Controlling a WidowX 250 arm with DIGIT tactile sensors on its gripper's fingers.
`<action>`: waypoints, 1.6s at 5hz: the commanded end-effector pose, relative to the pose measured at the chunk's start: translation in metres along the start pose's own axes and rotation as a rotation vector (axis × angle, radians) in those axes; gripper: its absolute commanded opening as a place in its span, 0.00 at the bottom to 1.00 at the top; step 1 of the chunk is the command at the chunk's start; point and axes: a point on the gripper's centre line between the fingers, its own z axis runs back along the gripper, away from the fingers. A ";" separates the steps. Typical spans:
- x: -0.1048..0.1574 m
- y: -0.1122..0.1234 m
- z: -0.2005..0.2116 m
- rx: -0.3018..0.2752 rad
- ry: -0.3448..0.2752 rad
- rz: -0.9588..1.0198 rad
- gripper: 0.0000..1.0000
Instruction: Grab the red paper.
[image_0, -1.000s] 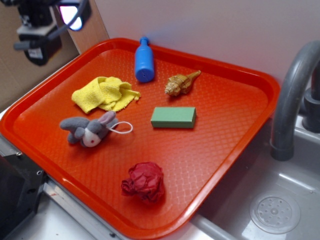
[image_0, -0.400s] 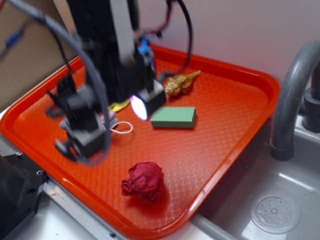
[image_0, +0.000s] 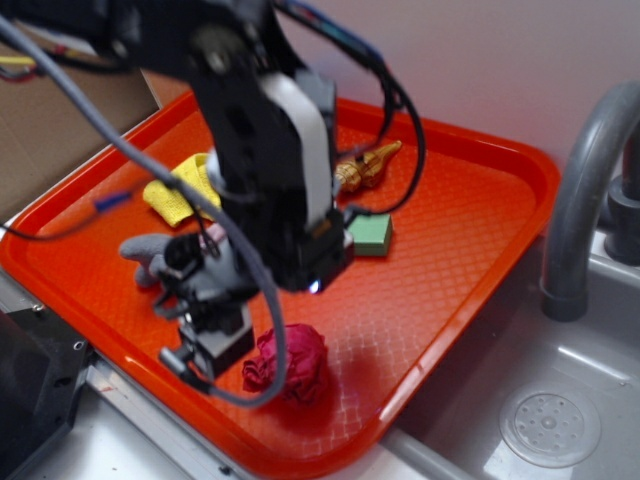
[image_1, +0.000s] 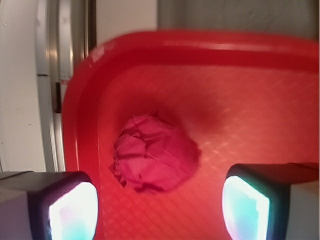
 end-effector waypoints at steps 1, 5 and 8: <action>0.009 -0.017 -0.026 -0.048 -0.010 0.034 1.00; -0.081 0.004 0.052 0.117 -0.078 0.672 0.00; -0.132 -0.005 0.127 0.038 -0.084 1.421 0.00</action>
